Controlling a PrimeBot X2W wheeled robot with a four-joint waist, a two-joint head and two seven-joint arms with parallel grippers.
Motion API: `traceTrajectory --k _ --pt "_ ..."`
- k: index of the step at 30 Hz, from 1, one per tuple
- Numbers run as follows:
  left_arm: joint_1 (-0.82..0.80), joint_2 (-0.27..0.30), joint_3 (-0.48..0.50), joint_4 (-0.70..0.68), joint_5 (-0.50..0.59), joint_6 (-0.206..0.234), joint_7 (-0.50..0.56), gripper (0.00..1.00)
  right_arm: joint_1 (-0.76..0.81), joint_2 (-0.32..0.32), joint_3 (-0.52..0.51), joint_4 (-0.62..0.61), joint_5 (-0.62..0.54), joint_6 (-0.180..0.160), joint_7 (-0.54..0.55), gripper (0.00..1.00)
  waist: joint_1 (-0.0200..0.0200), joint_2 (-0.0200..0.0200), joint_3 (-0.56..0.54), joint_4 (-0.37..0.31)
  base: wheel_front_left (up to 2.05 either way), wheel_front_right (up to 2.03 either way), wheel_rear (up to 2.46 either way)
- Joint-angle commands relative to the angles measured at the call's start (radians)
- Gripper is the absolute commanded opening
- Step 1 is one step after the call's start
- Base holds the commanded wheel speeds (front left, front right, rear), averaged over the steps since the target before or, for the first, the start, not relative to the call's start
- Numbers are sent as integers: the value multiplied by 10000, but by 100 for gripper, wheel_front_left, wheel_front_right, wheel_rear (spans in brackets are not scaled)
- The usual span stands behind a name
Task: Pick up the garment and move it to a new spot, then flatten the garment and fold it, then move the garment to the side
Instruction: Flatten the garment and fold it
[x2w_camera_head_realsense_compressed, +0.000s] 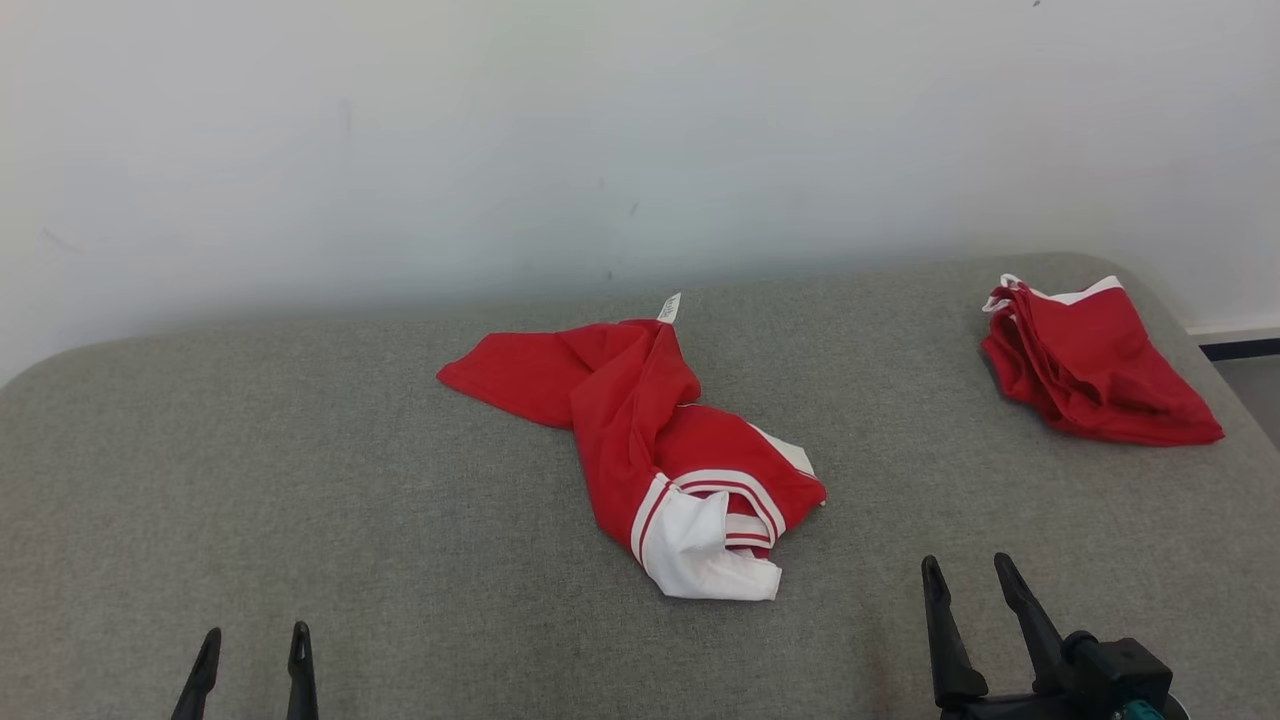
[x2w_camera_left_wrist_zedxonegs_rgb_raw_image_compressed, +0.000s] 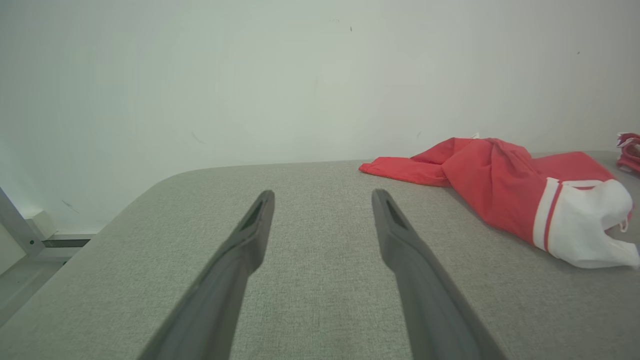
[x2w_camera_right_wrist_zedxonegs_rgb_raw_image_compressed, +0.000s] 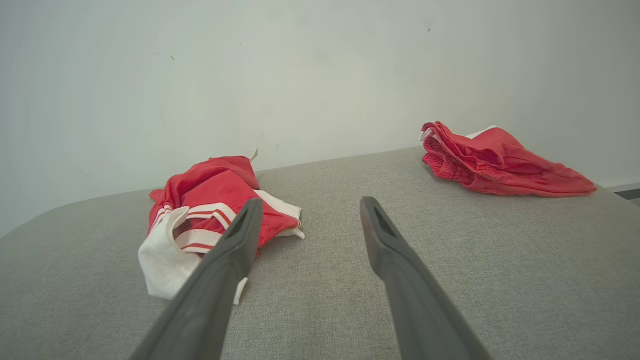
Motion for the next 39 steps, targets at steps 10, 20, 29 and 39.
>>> traceTrajectory --k 10,20,29,39 --pt "89 75 -22 30 -96 156 22 100 77 36 -15 -19 10 -27 22 100 0 0 70 6 0 0 0" --pt "118 141 -7 62 -129 303 -24 100 125 34 -18 6 61 -27 2 100 0 0 106 39 0 0 0" --pt "94 193 -64 78 -204 345 -20 100 145 25 -5 -33 73 -27 33 100 0 0 158 87 0 0 0" --pt "94 243 -104 104 -274 436 -53 100 137 24 8 17 100 -27 35 100 0 0 171 128 0 0 0"
